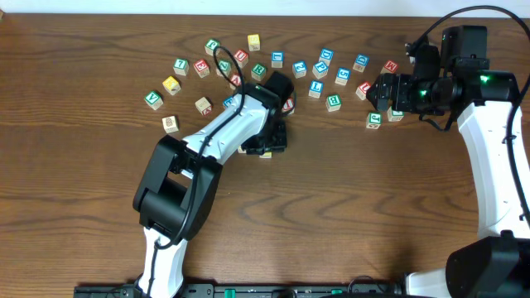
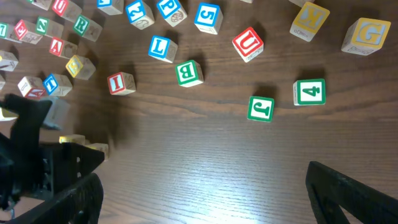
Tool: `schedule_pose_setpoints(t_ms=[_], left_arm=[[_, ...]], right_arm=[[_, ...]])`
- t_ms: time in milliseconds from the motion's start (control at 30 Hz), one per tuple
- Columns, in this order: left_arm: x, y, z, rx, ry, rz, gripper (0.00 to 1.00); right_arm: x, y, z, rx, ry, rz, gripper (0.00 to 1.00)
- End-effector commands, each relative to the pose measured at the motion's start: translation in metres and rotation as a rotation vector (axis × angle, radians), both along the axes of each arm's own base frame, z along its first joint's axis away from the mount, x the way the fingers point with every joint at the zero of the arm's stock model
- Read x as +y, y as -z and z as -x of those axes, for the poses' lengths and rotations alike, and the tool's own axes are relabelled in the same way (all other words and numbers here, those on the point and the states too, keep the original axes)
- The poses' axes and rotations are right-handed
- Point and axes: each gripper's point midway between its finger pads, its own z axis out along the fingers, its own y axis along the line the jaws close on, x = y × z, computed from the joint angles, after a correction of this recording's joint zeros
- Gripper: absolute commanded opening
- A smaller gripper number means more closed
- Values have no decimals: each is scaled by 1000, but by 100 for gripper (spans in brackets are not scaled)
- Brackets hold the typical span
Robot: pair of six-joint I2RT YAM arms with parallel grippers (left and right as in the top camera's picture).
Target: Spell out CORL
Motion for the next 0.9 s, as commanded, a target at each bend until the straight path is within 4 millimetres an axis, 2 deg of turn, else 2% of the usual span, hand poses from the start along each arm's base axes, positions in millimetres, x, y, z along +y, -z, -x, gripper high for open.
schedule_pose_setpoints(t_ms=[0, 200, 567, 667, 767, 867], left_arm=[[-1, -20, -9, -56, 40, 15, 44], [-1, -29, -10, -72, 62, 20, 44], [4, -72, -16, -179, 61, 24, 44], [1, -75, -10, -168, 86, 39, 43], [-5, -70, -1, -144, 131, 43, 36], [-10, -62, 8, -134, 159, 36, 24]], right_arm=[[-1, -7, -3, -19, 10, 5, 99], [-1, -7, -3, -19, 10, 5, 99], [-1, -7, -3, -18, 10, 5, 99], [-1, -7, -3, -18, 10, 5, 99], [-1, -7, -3, -18, 10, 5, 99], [-1, -7, -3, -19, 10, 5, 99]])
